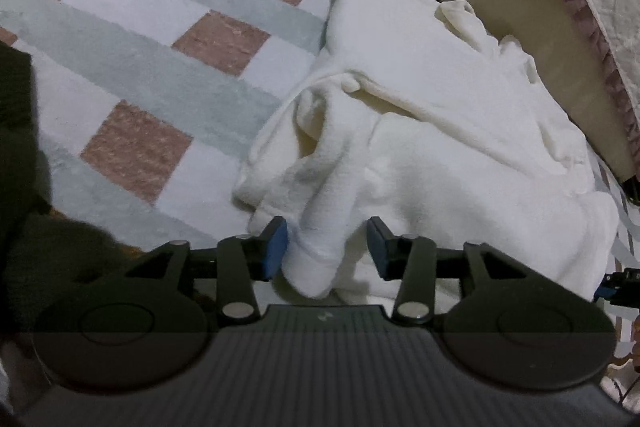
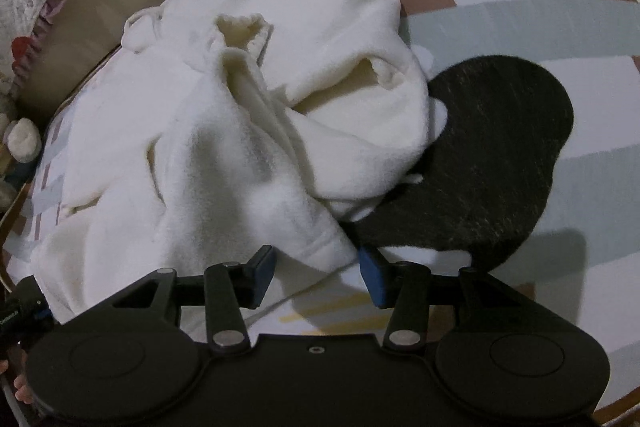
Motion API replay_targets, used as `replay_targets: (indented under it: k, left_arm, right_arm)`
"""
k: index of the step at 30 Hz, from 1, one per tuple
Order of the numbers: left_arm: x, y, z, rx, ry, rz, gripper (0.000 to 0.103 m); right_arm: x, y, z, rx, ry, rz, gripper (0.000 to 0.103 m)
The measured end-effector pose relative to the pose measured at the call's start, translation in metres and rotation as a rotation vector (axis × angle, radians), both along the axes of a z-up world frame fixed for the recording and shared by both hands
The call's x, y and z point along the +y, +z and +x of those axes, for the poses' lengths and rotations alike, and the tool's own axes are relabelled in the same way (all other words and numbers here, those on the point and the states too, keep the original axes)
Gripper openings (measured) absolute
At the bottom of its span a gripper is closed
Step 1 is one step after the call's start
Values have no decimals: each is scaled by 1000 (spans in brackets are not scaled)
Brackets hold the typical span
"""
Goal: Fold clothes
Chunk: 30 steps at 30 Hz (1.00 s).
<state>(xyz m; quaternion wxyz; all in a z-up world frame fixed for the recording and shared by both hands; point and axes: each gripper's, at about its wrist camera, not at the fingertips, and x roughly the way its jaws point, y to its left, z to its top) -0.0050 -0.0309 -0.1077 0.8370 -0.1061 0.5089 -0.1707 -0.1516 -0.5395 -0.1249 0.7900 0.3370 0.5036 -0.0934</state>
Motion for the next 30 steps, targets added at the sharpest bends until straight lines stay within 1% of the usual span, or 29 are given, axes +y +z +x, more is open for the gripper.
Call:
replay_targets:
  k: [3, 4, 5, 6, 7, 8, 9, 11, 13, 15, 18, 20, 23, 28, 30]
  left_arm:
    - [-4, 1, -4, -15, -18, 14, 48]
    - [-4, 0, -4, -23, -9, 26, 48]
    - [-4, -1, -5, -30, -1, 39, 43]
    - [-5, -1, -6, -37, 8, 52, 32]
    - [-5, -2, -7, -45, 15, 67, 25]
    - [-7, -2, -7, -55, 13, 93, 19]
    - [-8, 0, -8, -67, 9, 106, 13]
    - [-11, 7, -14, -100, -13, 130, 10]
    - [-15, 15, -22, -138, -38, 156, 9]
    - [-16, 25, -29, -172, -50, 152, 9]
    - [-12, 39, -36, -221, -43, 132, 9]
    - [-6, 48, -41, -245, -24, 146, 9]
    - [13, 56, -41, -241, 25, 58, 9]
    - [12, 51, -47, -199, 15, -11, 9]
    - [7, 46, -48, -180, -1, -18, 9]
  right_arm:
    - [3, 2, 0, -9, 9, -26, 54]
    - [4, 2, 1, -21, 8, -34, 62]
    - [5, 3, 2, -34, 6, -43, 69]
    - [5, 2, 5, -47, 2, -48, 69]
    - [5, -1, 8, -48, 4, -47, 71]
    - [6, -1, 10, -62, 16, -55, 67]
    - [9, 1, 11, -67, 40, -65, 57]
    - [15, 6, 9, -67, 80, -65, 22]
    - [18, 14, 3, -83, 98, -65, 21]
    - [20, 26, -3, -119, 98, -66, 21]
    - [19, 36, -6, -148, 84, -43, 21]
    - [20, 38, -11, -163, 64, 4, 21]
    - [21, 39, -18, -185, 34, 75, 21]
    - [23, 40, -39, -297, -3, 289, 21]
    - [21, 41, -45, -330, -11, 338, 21]
